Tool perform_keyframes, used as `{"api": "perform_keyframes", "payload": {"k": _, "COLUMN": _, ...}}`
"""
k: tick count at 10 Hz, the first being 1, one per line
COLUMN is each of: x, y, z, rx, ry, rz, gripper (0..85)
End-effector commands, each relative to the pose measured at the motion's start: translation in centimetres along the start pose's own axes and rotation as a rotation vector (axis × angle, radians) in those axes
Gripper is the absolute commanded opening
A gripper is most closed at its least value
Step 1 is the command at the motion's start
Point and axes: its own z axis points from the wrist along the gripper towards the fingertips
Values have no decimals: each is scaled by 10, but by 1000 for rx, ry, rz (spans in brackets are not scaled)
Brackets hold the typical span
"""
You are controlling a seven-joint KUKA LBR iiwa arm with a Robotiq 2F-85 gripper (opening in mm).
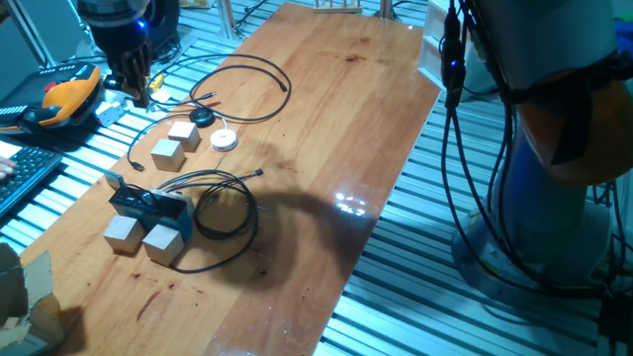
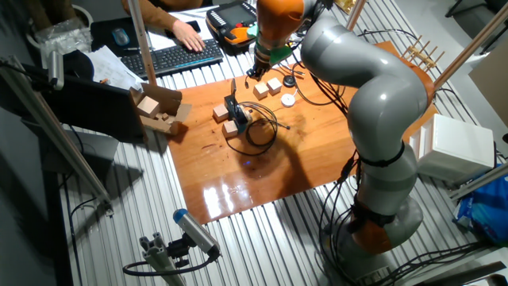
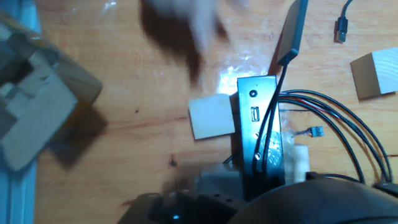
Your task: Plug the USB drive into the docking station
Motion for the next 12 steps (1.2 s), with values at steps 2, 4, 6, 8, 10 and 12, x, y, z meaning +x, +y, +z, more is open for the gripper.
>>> {"api": "perform_keyframes", "payload": {"k": 2, "x": -2, "y": 1, "z": 2, "rx": 0, "ry": 0, "rz": 0, "gripper": 0}}
{"api": "perform_keyframes", "payload": {"k": 4, "x": -3, "y": 1, "z": 3, "rx": -4, "ry": -1, "rz": -1, "gripper": 0}}
{"api": "perform_keyframes", "payload": {"k": 6, "x": -3, "y": 1, "z": 3, "rx": -15, "ry": 10, "rz": 0, "gripper": 0}}
{"api": "perform_keyframes", "payload": {"k": 8, "x": -4, "y": 1, "z": 4, "rx": -18, "ry": 10, "rz": -5, "gripper": 0}}
{"api": "perform_keyframes", "payload": {"k": 10, "x": -3, "y": 1, "z": 4, "rx": -21, "ry": 16, "rz": -9, "gripper": 0}}
{"api": "perform_keyframes", "payload": {"k": 12, "x": -3, "y": 0, "z": 4, "rx": -28, "ry": 15, "rz": -11, "gripper": 0}}
